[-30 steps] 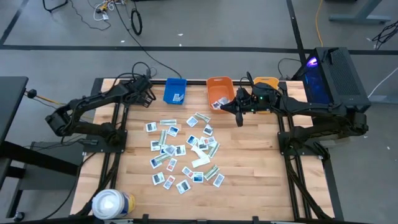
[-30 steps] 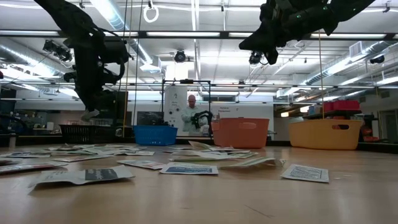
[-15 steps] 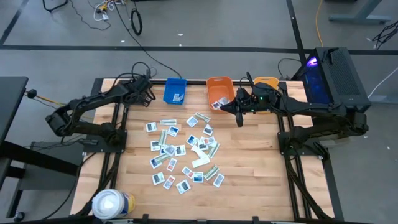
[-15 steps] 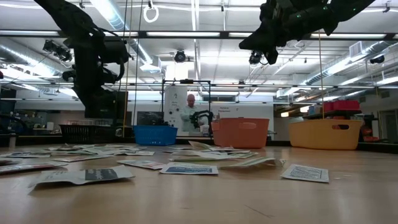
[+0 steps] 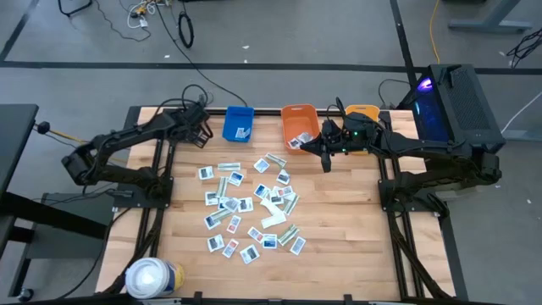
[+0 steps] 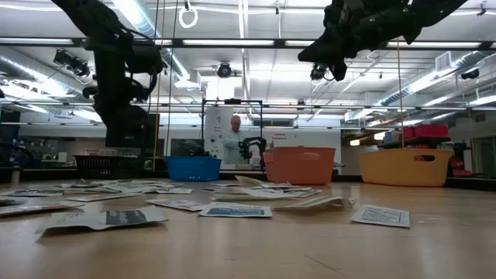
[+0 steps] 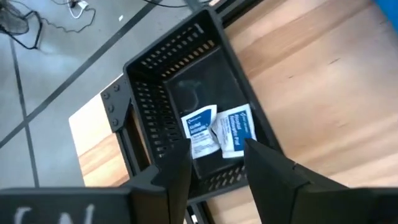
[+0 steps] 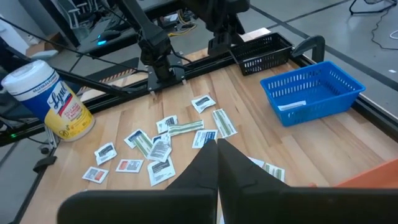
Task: Pick & Place First Aid Supplies
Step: Put the towelette pack into the orange bin
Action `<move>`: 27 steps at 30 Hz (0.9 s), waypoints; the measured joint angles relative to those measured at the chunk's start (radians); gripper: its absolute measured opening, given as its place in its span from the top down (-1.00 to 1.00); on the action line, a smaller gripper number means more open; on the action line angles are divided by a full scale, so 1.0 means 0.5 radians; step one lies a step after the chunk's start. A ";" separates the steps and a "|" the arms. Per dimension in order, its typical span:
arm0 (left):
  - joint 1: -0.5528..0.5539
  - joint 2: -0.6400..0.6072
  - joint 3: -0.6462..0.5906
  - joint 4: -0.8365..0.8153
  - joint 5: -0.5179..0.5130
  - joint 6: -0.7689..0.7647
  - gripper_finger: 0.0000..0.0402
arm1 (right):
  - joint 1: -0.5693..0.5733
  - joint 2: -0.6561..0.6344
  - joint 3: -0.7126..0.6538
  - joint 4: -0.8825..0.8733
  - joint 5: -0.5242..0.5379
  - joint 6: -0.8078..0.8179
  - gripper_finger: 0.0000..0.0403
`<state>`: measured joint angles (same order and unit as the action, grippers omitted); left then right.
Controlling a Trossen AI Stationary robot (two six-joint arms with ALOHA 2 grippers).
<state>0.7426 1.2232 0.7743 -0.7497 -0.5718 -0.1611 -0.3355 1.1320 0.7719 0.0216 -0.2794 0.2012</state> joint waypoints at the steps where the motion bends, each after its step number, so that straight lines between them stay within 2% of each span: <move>1: -0.021 0.000 0.027 -0.037 0.001 -0.021 0.26 | 0.000 0.000 0.000 0.000 0.000 0.000 1.00; 9: -0.240 -0.096 0.165 -0.184 0.175 -0.179 0.35 | 0.000 0.000 0.000 -0.003 -0.001 0.000 1.00; 17: -0.462 -0.270 0.165 -0.254 0.211 -0.202 0.41 | 0.035 0.000 0.000 -0.062 0.000 -0.001 1.00; 24: -0.714 -0.416 0.165 -0.445 0.208 -0.247 0.41 | 0.089 0.000 0.000 -0.080 0.004 -0.036 1.00; 27: -0.833 -0.472 0.099 -0.475 0.203 -0.240 0.41 | 0.109 0.000 0.000 -0.080 0.005 -0.052 1.00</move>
<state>0.3262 0.9871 0.8239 -0.9874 -0.4705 -0.2811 -0.2811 1.1320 0.7719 -0.0185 -0.2771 0.1753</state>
